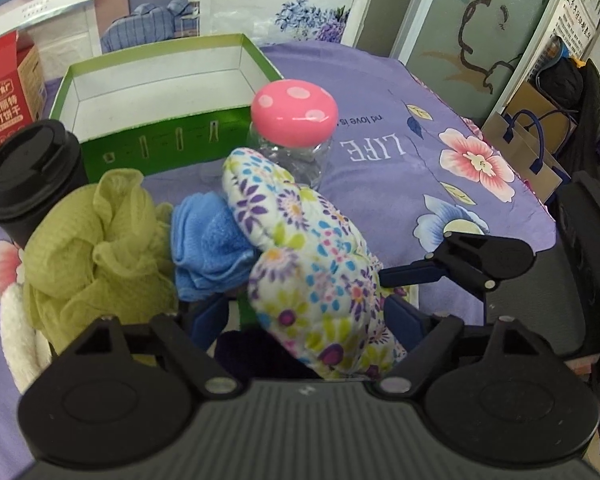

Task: Organize soft objects
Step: 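Close the right gripper on the floral oven mitt and lift it, then carry the floral oven mitt into the green box and release it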

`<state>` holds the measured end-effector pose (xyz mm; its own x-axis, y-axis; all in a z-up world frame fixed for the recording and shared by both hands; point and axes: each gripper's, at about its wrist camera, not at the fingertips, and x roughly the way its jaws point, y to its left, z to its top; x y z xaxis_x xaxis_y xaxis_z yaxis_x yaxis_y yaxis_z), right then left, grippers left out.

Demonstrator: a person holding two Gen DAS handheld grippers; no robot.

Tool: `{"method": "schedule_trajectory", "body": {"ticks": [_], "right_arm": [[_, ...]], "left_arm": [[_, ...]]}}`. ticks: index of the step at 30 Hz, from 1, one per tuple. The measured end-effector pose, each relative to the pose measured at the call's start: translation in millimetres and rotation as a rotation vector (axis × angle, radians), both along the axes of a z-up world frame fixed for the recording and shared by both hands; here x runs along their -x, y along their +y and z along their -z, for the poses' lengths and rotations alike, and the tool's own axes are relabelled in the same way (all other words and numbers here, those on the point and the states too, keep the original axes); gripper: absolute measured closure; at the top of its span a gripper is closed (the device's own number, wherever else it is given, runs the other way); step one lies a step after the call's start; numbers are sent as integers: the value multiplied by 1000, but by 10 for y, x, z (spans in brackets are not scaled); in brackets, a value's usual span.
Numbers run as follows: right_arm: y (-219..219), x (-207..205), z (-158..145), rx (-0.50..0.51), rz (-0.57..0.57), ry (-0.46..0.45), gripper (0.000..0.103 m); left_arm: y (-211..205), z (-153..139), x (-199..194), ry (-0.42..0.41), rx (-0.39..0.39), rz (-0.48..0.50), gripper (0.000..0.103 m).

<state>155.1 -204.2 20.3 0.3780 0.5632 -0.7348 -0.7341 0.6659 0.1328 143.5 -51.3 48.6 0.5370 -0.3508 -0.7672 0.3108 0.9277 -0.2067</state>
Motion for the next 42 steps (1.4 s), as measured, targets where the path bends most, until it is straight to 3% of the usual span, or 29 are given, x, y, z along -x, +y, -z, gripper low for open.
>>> {"method": "schedule_trajectory", "body": {"ticks": [4, 8, 11, 12, 15, 17, 18, 22, 28, 33, 36, 40, 42], "right_arm": [[-29, -100, 43, -37, 38, 78, 18], [16, -29, 87, -19, 0, 33, 15], [-27, -44, 96, -53, 20, 41, 19], [-69, -32, 97, -74, 48, 36, 21], [-144, 40, 65, -90, 87, 17, 44], [-222, 81, -25, -116, 120, 8, 76], [-260, 105, -76, -125, 133, -7, 78], [-271, 236, -293, -135, 142, -105, 82], [-111, 223, -758, -136, 144, -313, 83], [201, -254, -1122, -106, 121, -450, 82], [476, -694, -1282, -43, 102, -535, 82], [760, -1310, -1307, 30, 72, -539, 81], [869, -1624, -1224, 40, 62, -452, 78]], "left_arm": [[-4, 19, 1, 5, -17, 0, 19], [11, 22, 19, 10, -21, -6, 22], [23, 19, 26, 19, -7, -5, 35], [27, 17, 35, 20, 2, -4, 51], [49, -27, 85, 27, 64, 24, 79], [22, -114, 178, -15, 60, 41, 86], [-2, -167, 228, -42, 56, 52, 88], [-42, -417, 347, -123, 75, 82, 88], [81, -845, 270, -238, 99, 49, 88], [236, -1193, -98, -349, 63, -1, 88], [382, -1287, -531, -361, 47, -40, 87], [591, -1229, -1166, -324, 26, -103, 84], [686, -1090, -1483, -289, -8, -170, 69]]}}
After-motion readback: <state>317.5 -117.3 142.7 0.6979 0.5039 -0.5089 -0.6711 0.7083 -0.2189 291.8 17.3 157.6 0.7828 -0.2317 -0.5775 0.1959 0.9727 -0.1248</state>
